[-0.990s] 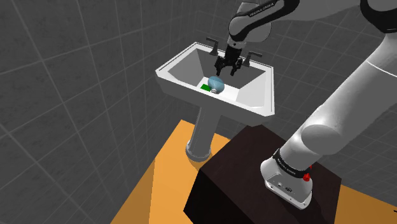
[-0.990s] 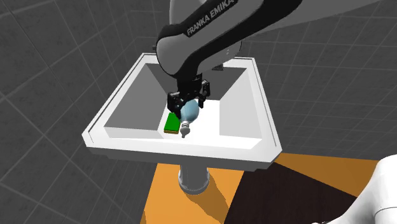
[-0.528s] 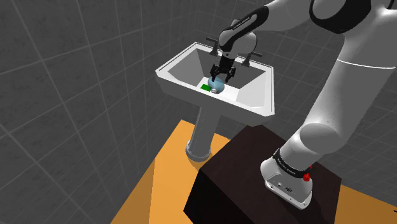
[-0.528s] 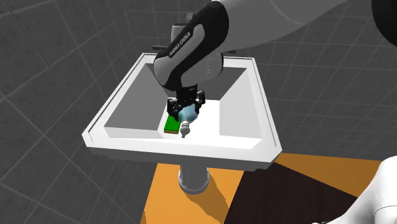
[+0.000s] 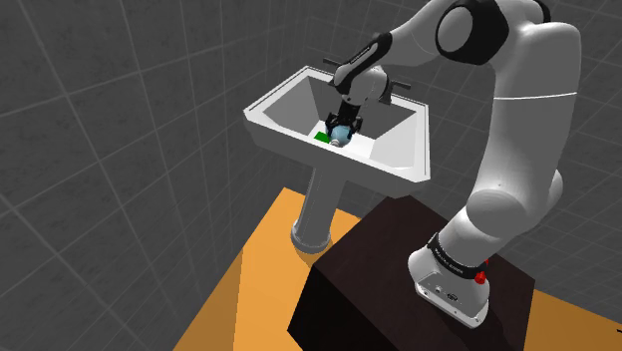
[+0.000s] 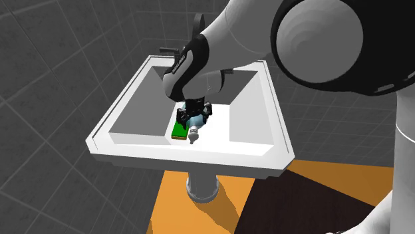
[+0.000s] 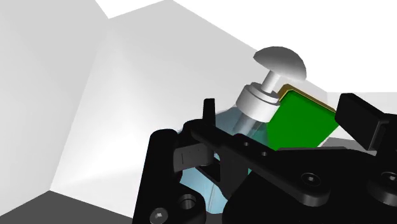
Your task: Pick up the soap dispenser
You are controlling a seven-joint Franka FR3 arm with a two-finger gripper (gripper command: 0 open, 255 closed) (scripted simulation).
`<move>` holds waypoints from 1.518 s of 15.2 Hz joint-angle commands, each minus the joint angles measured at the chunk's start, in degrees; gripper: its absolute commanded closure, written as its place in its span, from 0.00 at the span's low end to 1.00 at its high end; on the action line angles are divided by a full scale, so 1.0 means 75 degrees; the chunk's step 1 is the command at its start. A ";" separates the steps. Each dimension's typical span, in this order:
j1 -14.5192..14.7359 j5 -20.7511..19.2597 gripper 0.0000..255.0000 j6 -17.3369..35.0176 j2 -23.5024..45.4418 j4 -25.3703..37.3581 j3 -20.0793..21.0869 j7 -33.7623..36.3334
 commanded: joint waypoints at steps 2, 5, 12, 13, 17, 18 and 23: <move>-0.0061 0.0117 0.00 0.0191 0.0297 0.0097 0.0074 -0.0071; -0.0108 0.0209 0.00 0.0392 0.0540 0.0134 0.0142 -0.0146; -0.0110 0.0225 1.00 0.0440 0.0568 0.0114 0.0155 -0.0156; -0.0109 0.0225 1.00 0.0440 0.0568 0.0115 0.0155 -0.0156; -0.0118 0.0226 1.00 0.0430 0.0587 0.0143 0.0155 -0.0161; -0.0101 0.0196 1.00 0.0364 0.0505 0.0127 0.0132 -0.0136; -0.0023 0.0043 1.00 0.0024 0.0106 0.0078 0.0020 -0.0009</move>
